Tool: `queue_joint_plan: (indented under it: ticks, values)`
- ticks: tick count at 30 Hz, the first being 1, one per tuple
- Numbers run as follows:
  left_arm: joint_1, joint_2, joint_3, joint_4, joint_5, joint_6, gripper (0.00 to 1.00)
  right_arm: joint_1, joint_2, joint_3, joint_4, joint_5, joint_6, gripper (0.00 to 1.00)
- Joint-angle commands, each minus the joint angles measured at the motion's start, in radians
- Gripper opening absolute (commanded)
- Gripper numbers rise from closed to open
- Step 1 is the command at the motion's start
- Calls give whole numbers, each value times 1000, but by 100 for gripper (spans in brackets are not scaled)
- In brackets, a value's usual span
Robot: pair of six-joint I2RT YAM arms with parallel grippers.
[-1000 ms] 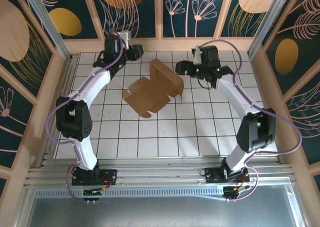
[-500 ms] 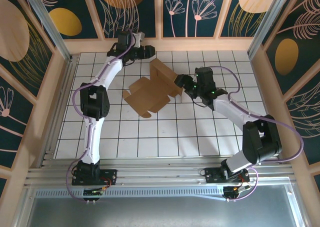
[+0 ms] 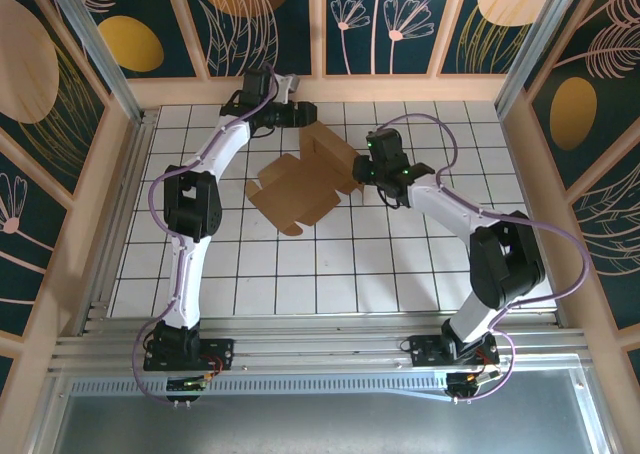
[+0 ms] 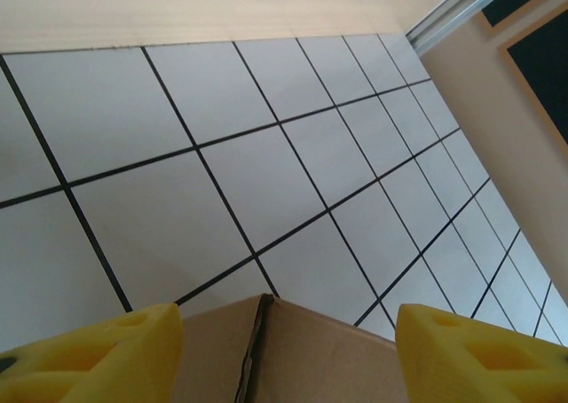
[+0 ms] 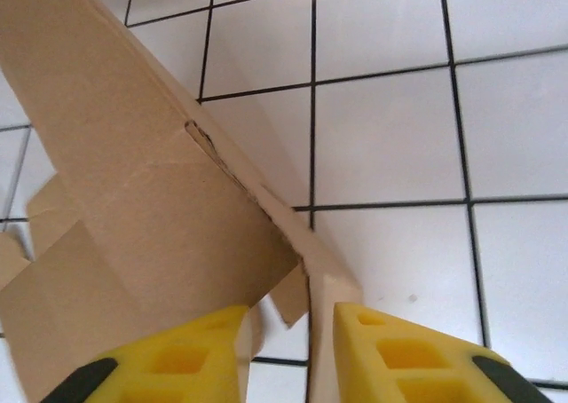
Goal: Fold the paper box
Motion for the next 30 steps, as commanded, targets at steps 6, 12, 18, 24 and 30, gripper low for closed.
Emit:
queue_joint_plan:
  ticks: [6,12,18,24,30]
  values:
    - [-19,-49,-80,-24,32,29,62,2,105,124,-39,110,-267,15]
    - [-21,-195,-252,17,-65,19,67,0,143,158,84,138,-607,10]
    - [-21,-384,-461,124,-256,-24,85,-28,192,189,244,94,-920,7]
    - [-17,-480,-573,180,-403,-95,87,-85,289,309,219,-78,-902,17]
    - [6,-429,-519,169,-397,-131,85,-102,363,428,148,-102,-858,39]
